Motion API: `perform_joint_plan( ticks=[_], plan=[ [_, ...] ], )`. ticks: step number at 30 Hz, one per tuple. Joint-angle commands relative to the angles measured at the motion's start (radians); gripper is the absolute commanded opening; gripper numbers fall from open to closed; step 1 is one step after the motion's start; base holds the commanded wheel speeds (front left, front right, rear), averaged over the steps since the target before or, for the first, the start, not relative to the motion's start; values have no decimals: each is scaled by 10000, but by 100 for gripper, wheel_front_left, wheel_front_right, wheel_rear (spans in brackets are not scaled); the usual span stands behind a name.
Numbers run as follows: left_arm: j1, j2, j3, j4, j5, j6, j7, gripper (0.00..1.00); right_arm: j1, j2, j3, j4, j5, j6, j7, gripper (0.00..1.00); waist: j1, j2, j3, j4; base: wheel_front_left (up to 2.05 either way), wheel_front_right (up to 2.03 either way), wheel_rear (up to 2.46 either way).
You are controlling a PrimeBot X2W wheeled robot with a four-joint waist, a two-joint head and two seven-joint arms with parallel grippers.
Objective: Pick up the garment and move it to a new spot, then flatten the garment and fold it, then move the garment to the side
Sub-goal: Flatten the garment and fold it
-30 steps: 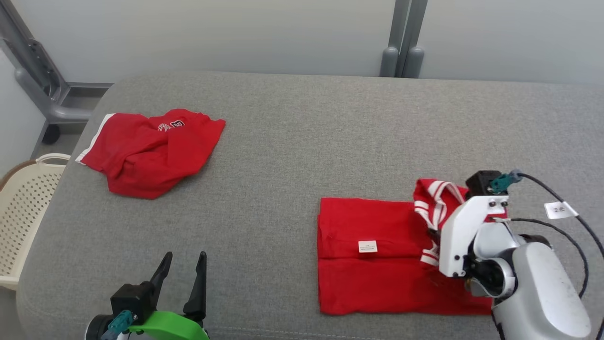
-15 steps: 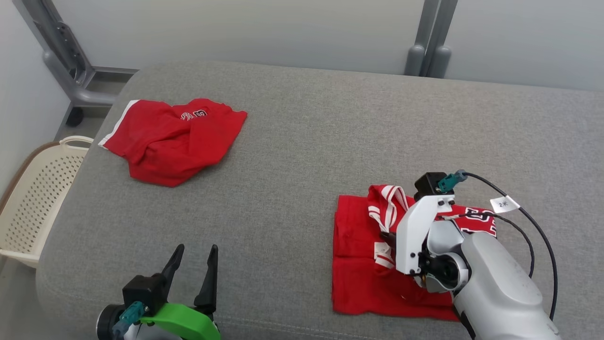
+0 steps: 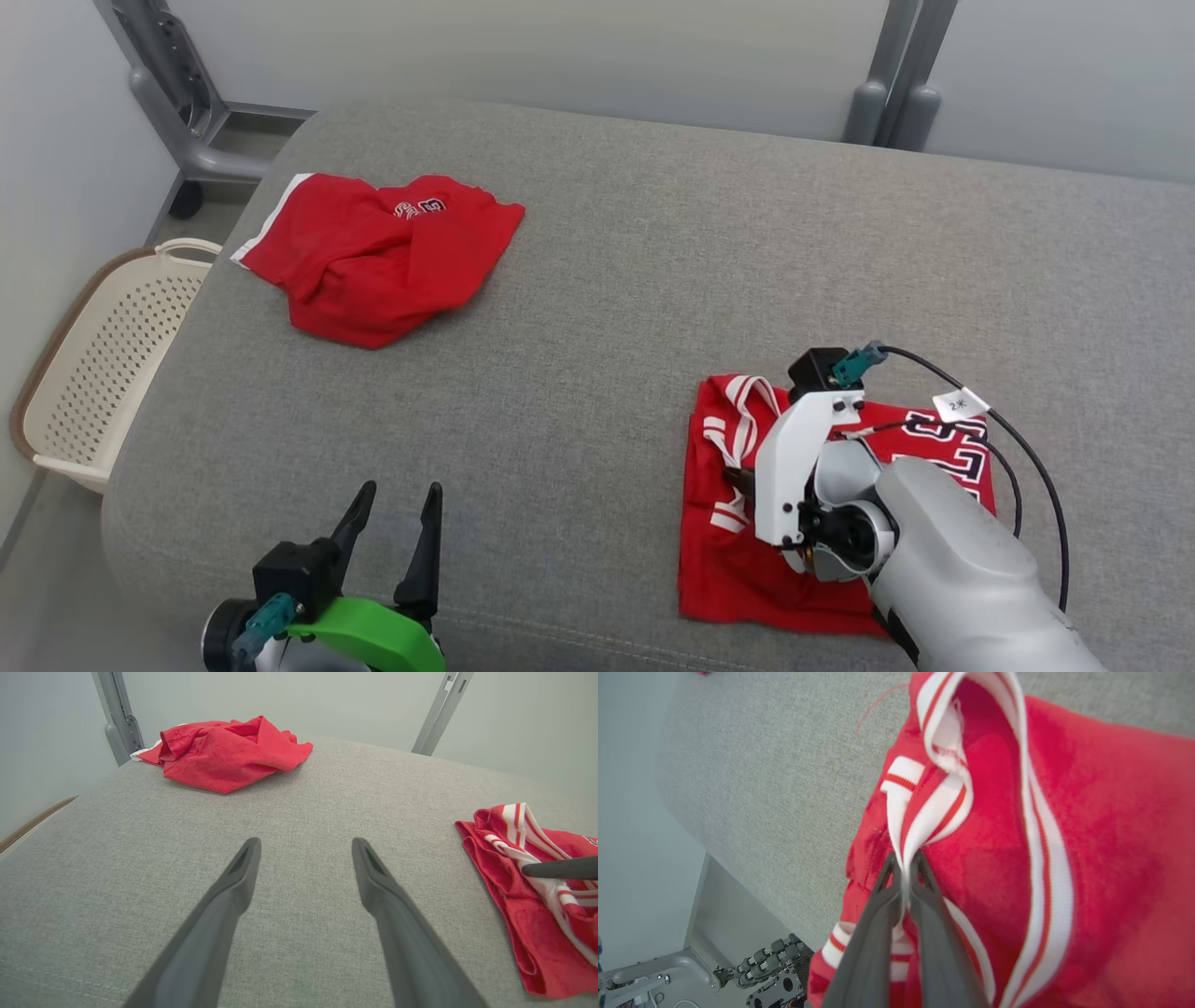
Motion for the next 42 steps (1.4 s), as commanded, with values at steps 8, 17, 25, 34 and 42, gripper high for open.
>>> perform_joint_plan(
  ticks=[8, 17, 25, 34, 42],
  plan=[
    [-139, -18, -14, 50, -62, -34, -2, 100, -406, -2, 662, 666, 647, 1, -491, 0, 0, 0, 3, 146, 0, 0, 0],
    [-48, 4, 60, 79, -128, -35, -2, 100, -767, -7, 1605, 425, 1676, 0, -825, 100, 0, 0, -95, 29, 0, 0, 0],
    [198, 79, 265, 10, -64, -36, -2, 100, -1497, -14, 847, 534, 1454, 0, -1637, 100, 0, 0, -423, -441, 0, 0, 0],
    [524, 62, 484, -138, 24, 3, -3, 100, -1005, -1058, -1248, 521, -232, 0, -1333, 100, 0, 0, -760, -1228, 0, 0, 0],
    [585, -62, 548, -198, 39, -2, -2, 100, 496, -1282, -3459, -1042, -1577, 0, -347, 100, 0, 0, -782, -1943, 0, 0, 0]
  ],
)
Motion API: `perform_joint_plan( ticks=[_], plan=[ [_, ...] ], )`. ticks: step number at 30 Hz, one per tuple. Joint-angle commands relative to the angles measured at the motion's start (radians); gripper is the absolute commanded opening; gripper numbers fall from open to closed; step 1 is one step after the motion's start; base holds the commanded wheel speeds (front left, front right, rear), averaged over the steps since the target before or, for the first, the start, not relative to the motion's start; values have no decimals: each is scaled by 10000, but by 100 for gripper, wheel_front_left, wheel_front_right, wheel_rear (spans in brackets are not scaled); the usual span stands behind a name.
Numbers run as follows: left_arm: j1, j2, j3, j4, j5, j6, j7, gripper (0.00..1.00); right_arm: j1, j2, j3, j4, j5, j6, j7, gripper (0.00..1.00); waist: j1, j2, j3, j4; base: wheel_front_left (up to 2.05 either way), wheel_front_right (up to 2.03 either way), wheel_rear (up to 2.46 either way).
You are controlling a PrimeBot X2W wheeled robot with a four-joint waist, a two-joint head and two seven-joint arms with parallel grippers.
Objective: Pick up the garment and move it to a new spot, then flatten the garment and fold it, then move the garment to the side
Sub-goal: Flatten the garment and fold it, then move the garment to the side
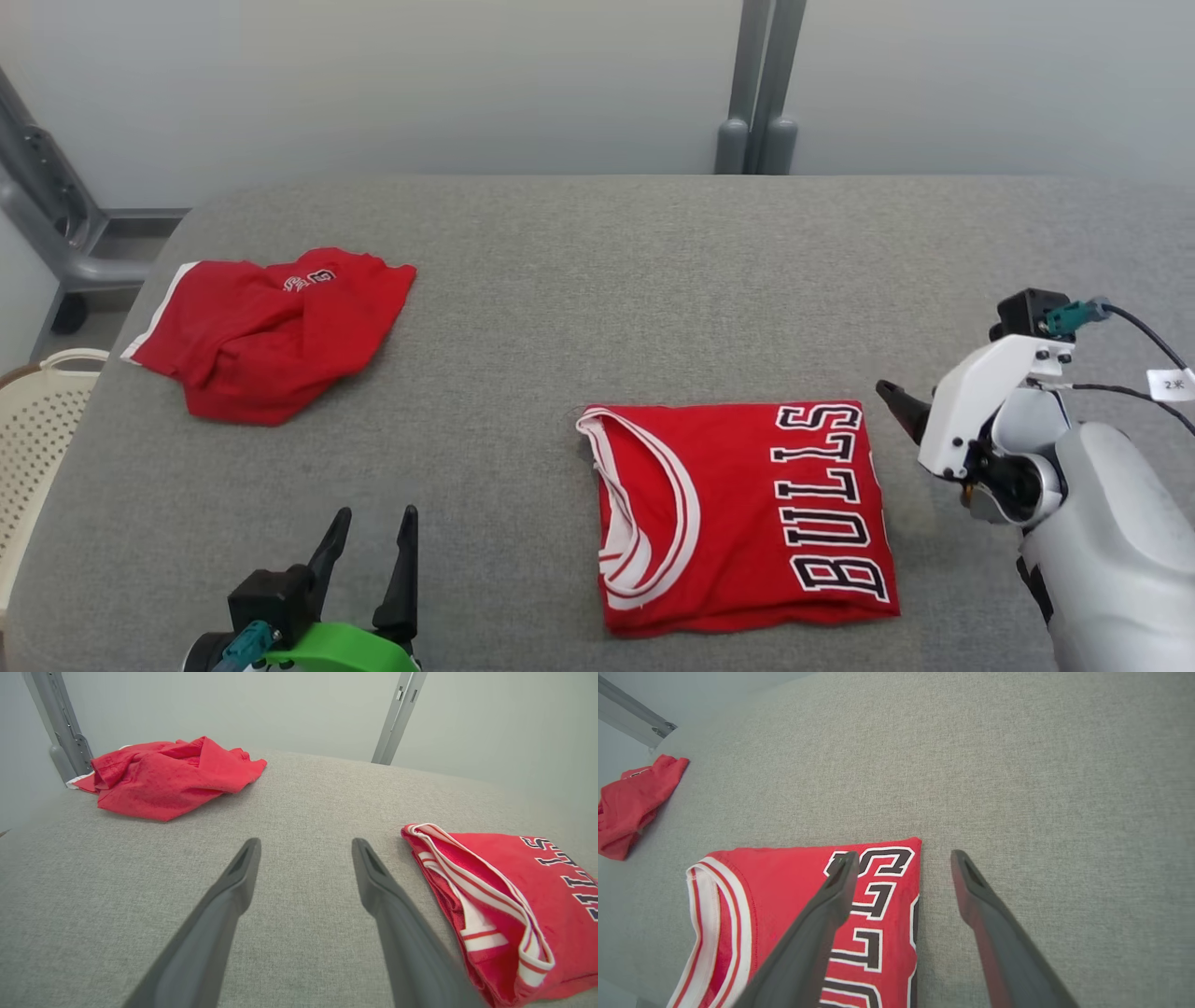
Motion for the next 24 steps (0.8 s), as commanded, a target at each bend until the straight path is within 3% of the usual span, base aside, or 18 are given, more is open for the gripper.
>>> perform_joint_plan(
  ticks=[1, 7, 15, 24],
  plan=[
    [34, -46, -22, -21, 57, -6, -4, 100, 508, 110, -436, -465, -348, 0, 264, 100, 0, -1, -16, -345, 0, 0, 0],
    [-115, -69, -76, -5, 102, -17, -4, 100, 1862, 876, -1766, -2223, -1212, 0, 1354, 100, 0, -1, 104, -591, 0, 0, 0],
    [-270, -32, -154, 24, 140, -28, -3, 100, 2647, 1302, -2393, -3647, -1617, 0, 2272, 100, 0, -1, 297, -592, 0, 0, 0],
    [-501, 1, -236, -105, 270, -34, -3, 100, 2309, 1326, -2397, -3119, -840, 0, 2110, 100, 0, -1, 734, -146, 0, 0, 0]
  ],
)
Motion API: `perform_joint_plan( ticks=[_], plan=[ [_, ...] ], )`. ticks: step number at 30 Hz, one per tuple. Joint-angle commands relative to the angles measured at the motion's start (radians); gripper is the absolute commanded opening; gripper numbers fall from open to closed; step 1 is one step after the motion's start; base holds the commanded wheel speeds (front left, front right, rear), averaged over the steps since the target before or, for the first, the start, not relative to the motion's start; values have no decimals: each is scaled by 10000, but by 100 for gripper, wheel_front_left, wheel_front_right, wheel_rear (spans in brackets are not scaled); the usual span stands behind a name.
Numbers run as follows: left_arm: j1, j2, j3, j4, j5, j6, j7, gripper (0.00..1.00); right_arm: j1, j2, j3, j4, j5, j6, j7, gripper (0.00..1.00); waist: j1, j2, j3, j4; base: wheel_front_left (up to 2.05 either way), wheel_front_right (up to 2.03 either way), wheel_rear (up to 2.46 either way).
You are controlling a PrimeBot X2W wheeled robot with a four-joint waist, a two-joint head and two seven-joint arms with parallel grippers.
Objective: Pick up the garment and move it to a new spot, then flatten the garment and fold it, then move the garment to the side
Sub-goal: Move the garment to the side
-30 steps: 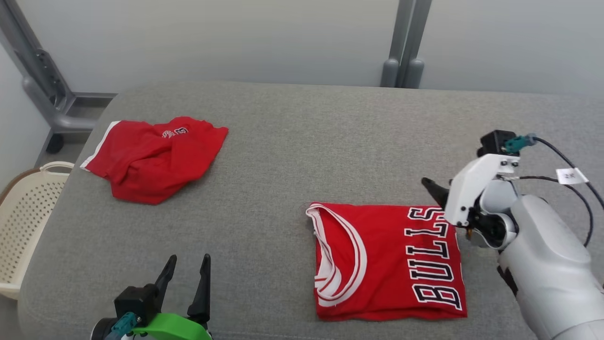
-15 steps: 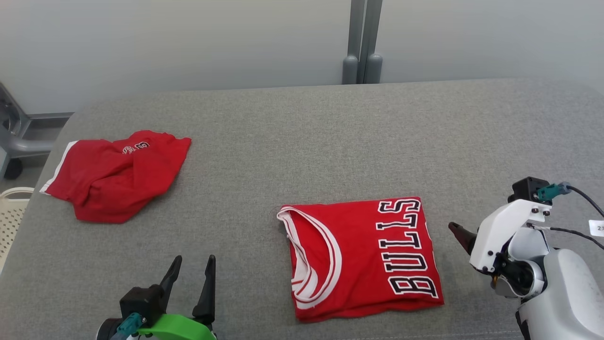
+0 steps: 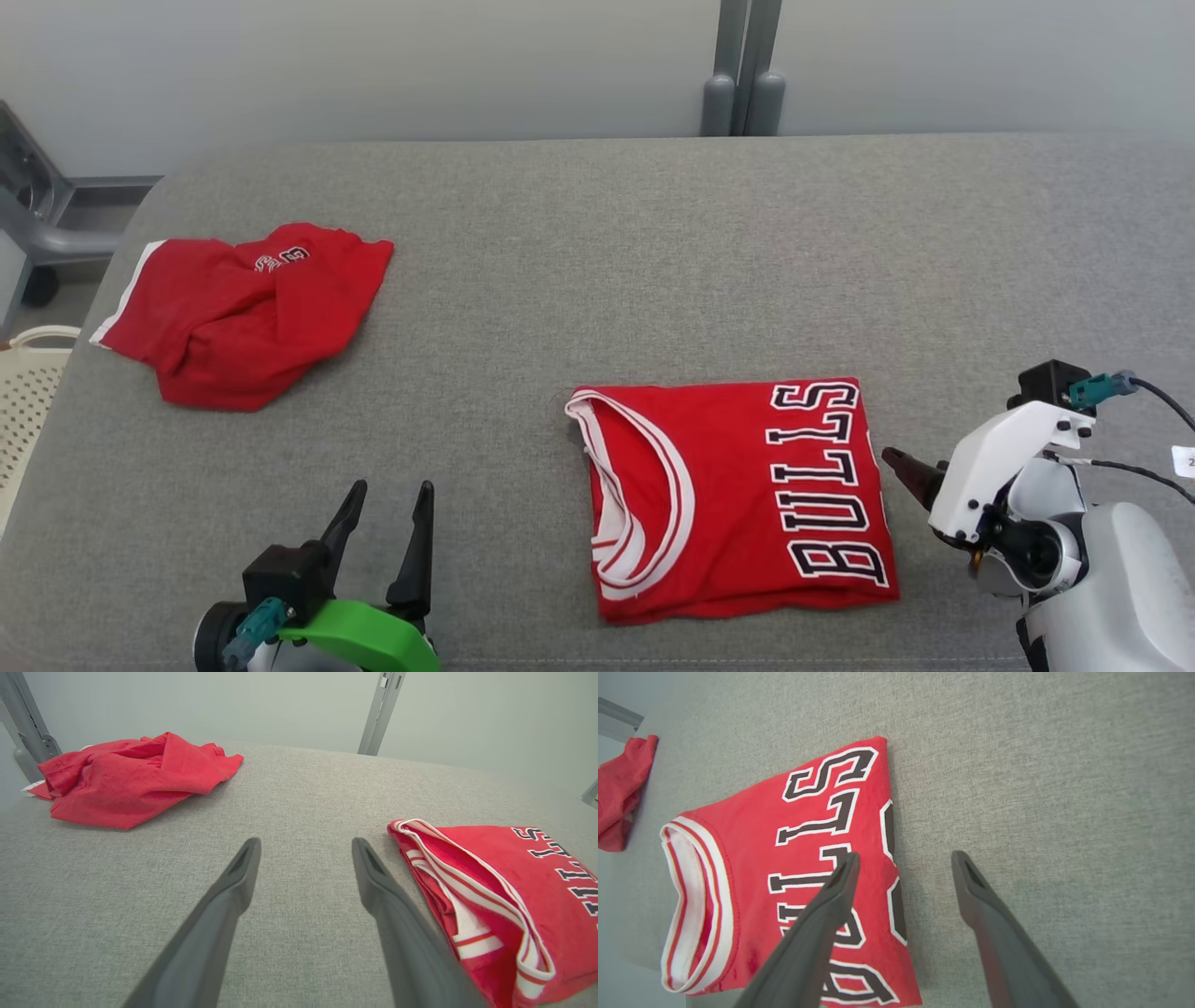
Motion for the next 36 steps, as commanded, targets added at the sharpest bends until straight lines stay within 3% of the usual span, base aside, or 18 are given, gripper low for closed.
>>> perform_joint_plan(
  ticks=[1, 16, 17, 18, 20, 29, 36],
  plan=[
    [-183, 63, -6, -19, 74, -33, -3, 100, -172, -11, 17, 108, 61, 0, -106, 100, 0, 0, 192, 186, 0, 0, 0],
    [-502, 40, -149, 29, -80, -35, -1, 100, -1019, 11, 402, 2643, 101, 0, -783, 100, 0, 0, 770, 848, 0, 0, 0],
    [-515, 39, -153, 33, -80, -35, -1, 100, -1055, 30, 424, 2788, 74, 0, -803, 89, 0, 0, 783, 869, 0, 0, 0],
    [-519, 38, -157, 36, -88, -35, -1, 100, -1095, 38, 430, 2931, 10, 0, -842, 47, 0, 0, 793, 887, 0, 0, 0],
    [-521, 39, -149, 40, -101, -35, -3, 100, -1165, 56, 450, 3142, -113, 0, -909, 0, 0, 0, 809, 908, 0, 0, 0],
    [-434, -4, -7, 14, -96, -36, -3, 100, -1544, 4, 685, 3198, -654, -6, -1441, 0, 0, 0, 663, 626, 0, 0, 0],
    [-561, -46, -5, -246, 17, -36, -1, 100, -2109, -41, 782, 2860, -1984, -8, -2377, 0, 0, 0, 719, -112, 0, 0, 0]
  ],
)
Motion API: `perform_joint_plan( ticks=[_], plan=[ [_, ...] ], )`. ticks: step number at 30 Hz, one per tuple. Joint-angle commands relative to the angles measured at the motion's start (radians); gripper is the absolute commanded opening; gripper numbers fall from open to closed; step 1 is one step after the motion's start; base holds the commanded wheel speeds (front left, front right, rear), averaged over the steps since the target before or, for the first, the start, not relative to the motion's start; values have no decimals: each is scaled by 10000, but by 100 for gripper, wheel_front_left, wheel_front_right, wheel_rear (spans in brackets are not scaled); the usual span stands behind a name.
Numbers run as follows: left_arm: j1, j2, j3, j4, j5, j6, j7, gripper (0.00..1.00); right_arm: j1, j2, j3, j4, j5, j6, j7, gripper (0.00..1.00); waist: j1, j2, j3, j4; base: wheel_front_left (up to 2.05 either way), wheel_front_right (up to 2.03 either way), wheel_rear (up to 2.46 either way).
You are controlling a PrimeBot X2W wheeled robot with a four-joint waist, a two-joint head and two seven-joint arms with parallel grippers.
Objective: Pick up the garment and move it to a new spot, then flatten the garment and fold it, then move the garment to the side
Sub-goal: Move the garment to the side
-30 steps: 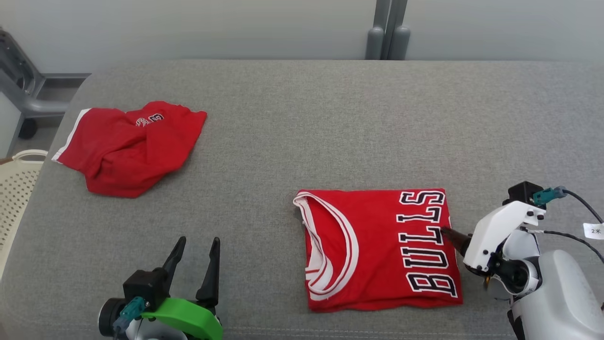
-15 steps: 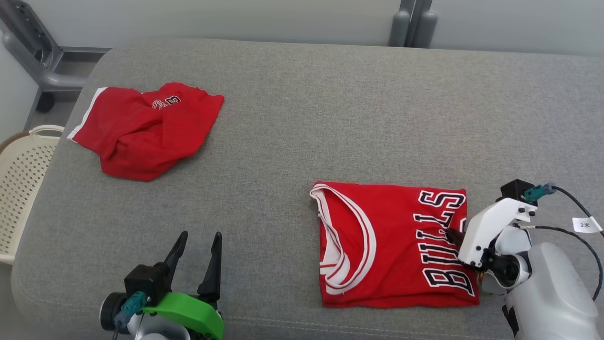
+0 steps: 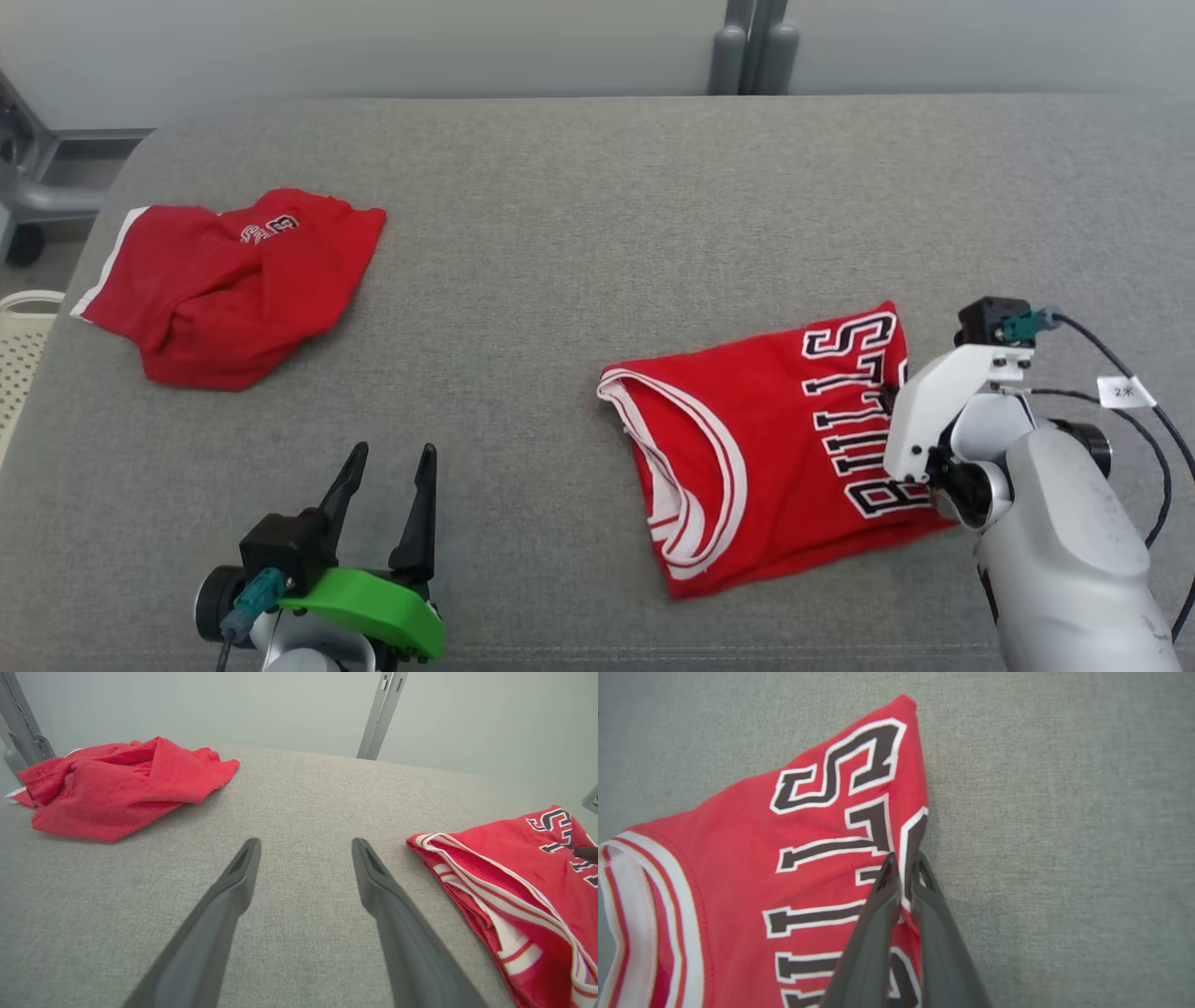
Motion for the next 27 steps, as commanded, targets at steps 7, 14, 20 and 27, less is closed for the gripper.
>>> perform_joint_plan(
  ticks=[7, 14, 20, 27],
  plan=[
    [-476, -22, -162, -313, 217, -35, -1, 100, -1266, -74, -407, 256, -1398, -18, -377, 0, 0, 0, 531, -1127, 0, 0, 0],
    [-1011, 176, -684, -810, 351, -33, -1, 100, -2721, -547, -816, 734, -2556, -18, -782, 0, 0, 0, 1432, -1934, 0, 0, 0],
    [-1501, 440, -1287, -1220, 461, -29, -3, 100, -3679, -1026, -1450, 1331, -3040, -18, -1144, 0, 0, 0, 2217, -2408, 0, 0, 0],
    [-2000, 690, -2240, -1589, 425, -27, -1, 100, -4490, -1750, -2040, 1879, -3746, -18, -1686, 0, 0, 0, 2864, -2685, 0, 0, 0]
  ],
)
